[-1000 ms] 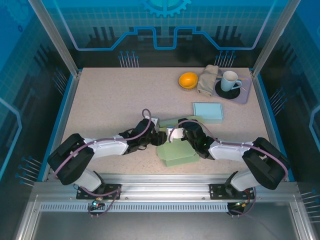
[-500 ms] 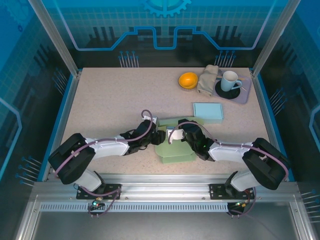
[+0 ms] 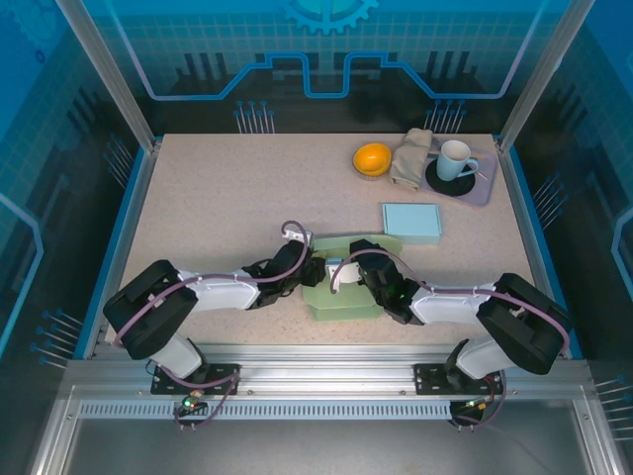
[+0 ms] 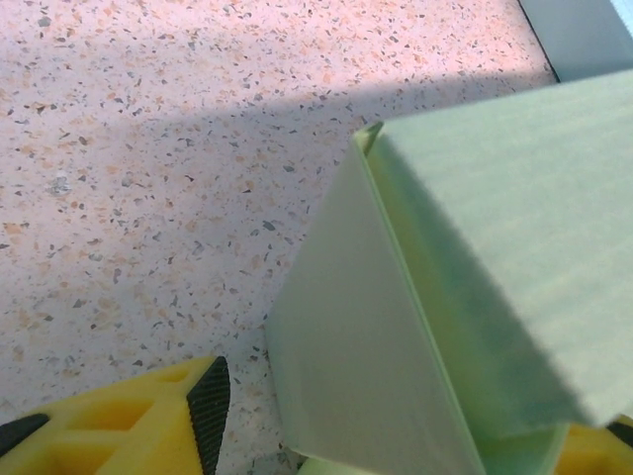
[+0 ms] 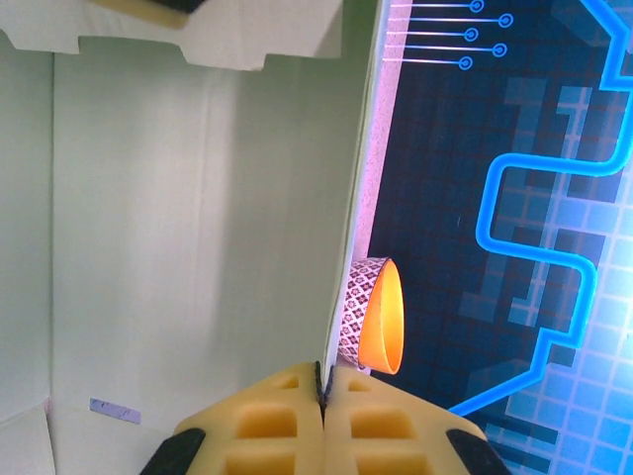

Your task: Fold the paper box

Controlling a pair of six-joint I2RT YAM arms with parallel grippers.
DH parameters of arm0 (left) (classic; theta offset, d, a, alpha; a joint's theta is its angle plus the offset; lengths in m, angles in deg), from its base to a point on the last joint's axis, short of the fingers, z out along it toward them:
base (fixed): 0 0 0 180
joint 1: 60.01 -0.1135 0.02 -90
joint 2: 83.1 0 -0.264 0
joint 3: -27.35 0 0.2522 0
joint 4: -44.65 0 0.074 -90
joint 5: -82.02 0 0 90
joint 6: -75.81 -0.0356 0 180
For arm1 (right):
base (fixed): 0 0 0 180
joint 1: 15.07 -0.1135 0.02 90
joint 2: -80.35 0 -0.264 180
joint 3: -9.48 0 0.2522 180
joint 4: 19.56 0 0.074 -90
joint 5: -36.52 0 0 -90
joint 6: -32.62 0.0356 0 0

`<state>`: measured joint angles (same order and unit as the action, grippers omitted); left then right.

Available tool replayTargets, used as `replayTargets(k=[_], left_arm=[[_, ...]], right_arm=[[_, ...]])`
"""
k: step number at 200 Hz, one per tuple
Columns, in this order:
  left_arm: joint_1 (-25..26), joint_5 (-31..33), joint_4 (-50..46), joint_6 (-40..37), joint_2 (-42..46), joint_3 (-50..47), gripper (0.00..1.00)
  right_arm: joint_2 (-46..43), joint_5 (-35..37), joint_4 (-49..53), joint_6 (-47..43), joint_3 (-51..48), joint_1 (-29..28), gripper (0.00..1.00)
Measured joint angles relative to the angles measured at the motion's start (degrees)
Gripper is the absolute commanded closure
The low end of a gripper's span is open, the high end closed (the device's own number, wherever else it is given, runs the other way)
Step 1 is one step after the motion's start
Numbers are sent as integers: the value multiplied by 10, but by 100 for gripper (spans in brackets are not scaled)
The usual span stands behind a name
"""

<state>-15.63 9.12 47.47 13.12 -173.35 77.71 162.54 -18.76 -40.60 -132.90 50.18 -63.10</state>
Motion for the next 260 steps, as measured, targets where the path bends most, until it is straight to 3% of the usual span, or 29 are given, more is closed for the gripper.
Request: replayTargets(k=[60, 88, 168, 221, 234, 260], left_arm=[[1, 30, 4, -24, -22, 16, 54], [4, 52, -2, -22, -29, 26, 71], [20, 146, -136, 40, -58, 105, 98], [30, 172, -178, 66, -70, 129, 100], [34, 181, -159, 53, -69, 118, 100], [37, 198, -130, 37, -67, 100, 100]], right_arm=[[0, 0, 3, 5, 0, 0, 100], [-1, -3, 5, 9, 1, 0, 100], [-8, -39, 20, 25, 12, 1, 100], [-17, -57, 39, 38, 15, 5, 100], [-26, -65, 56, 50, 18, 6, 91], [-64, -90, 108, 75, 19, 13, 84]])
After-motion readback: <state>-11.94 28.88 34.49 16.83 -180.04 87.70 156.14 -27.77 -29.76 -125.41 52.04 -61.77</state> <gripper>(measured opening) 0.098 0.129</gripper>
